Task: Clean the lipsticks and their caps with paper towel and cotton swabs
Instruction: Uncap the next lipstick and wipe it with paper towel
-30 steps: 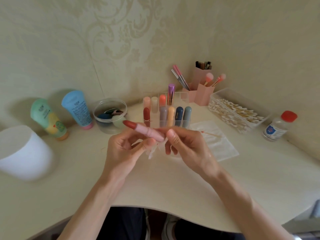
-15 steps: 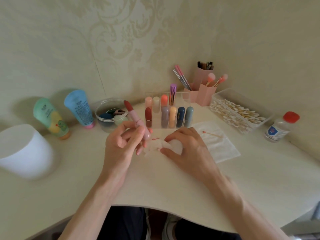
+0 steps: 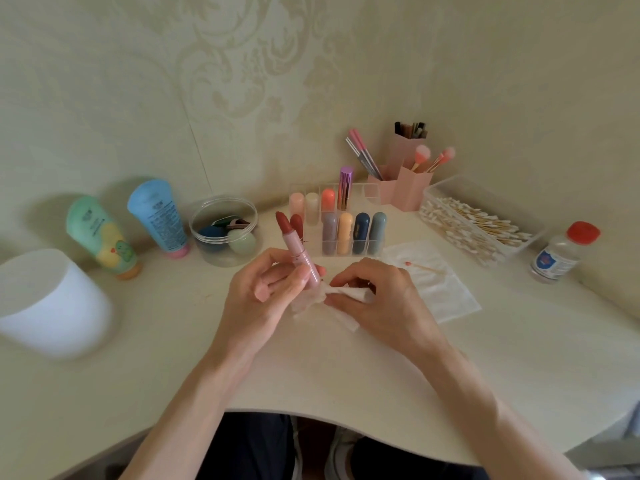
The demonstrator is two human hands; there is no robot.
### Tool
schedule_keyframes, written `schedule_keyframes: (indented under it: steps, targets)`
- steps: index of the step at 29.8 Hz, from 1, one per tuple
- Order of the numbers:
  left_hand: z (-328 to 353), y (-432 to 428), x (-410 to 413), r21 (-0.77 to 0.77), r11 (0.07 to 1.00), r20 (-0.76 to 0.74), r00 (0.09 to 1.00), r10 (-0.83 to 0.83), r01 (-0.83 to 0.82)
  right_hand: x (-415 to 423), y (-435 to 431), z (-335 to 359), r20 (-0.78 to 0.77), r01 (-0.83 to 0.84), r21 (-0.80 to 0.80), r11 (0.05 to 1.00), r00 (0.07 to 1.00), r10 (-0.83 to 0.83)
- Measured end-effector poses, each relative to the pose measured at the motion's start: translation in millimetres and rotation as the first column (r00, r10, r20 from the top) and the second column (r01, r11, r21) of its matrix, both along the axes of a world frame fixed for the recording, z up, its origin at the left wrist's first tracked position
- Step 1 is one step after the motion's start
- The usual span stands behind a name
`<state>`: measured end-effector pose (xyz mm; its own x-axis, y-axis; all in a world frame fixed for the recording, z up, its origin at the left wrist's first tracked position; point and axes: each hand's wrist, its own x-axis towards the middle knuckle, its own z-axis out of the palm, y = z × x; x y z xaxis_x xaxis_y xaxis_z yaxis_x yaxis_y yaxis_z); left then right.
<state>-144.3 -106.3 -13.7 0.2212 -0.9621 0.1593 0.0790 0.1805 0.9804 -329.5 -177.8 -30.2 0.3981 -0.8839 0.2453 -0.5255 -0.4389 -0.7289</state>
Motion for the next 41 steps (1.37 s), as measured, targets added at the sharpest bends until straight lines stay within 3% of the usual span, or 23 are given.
schedule_keyframes:
  steps: [2, 8, 14, 20, 24, 26, 31, 36, 41]
  targets:
    - [-1.4, 0.5, 0.0, 0.002, 1.0, 0.027, 1.0, -0.002, 0.002, -0.5, 1.0, 2.4, 0.085, -0.034, 0.023, 0.999, 0.996, 0.032]
    - [-5.2, -1.7, 2.4, -0.017, 0.999, 0.015, 0.999, 0.032, -0.031, -6.3, -1.1, 11.0, 0.305, -0.083, 0.3, 0.95, 0.952, -0.013]
    - [-8.1, -3.4, 2.4, -0.025, 0.999, -0.002, 1.0, 0.024, -0.024, -10.4, -3.4, 10.2, 0.281, -0.044, 0.419, 0.907, 0.956, -0.084]
    - [-8.7, -2.9, 1.4, -0.027, 1.0, 0.017, 1.0, 0.009, -0.009, -9.3, 1.7, 18.0, 0.35, -0.021, 0.372, 0.928, 0.929, -0.119]
    - [-8.8, -1.5, 1.9, -0.033, 0.999, 0.035, 0.999, -0.004, 0.005, -6.3, 0.9, 18.2, 0.259, 0.085, 0.283, 0.955, 0.952, -0.162]
    - [-8.7, -1.3, 2.0, -0.036, 0.999, 0.045, 0.999, -0.005, 0.007, -5.5, 1.9, 17.9, 0.239, 0.094, 0.302, 0.949, 0.956, -0.171]
    - [-9.0, -1.4, 3.6, -0.038, 0.999, 0.046, 0.999, -0.008, 0.01, -8.8, 5.6, 25.1, 0.356, -0.005, 0.414, 0.91, 0.921, -0.157]
    - [-9.8, -1.6, 4.0, -0.018, 0.999, 0.066, 0.997, -0.037, 0.039, -5.3, 3.9, 19.8, 0.23, 0.058, 0.259, 0.964, 0.966, -0.12]
    - [-10.8, -2.8, 0.6, -0.01, 0.996, 0.057, 0.994, -0.092, 0.093, -5.3, 2.9, 17.1, 0.334, 0.011, 0.194, 0.981, 0.939, -0.077]
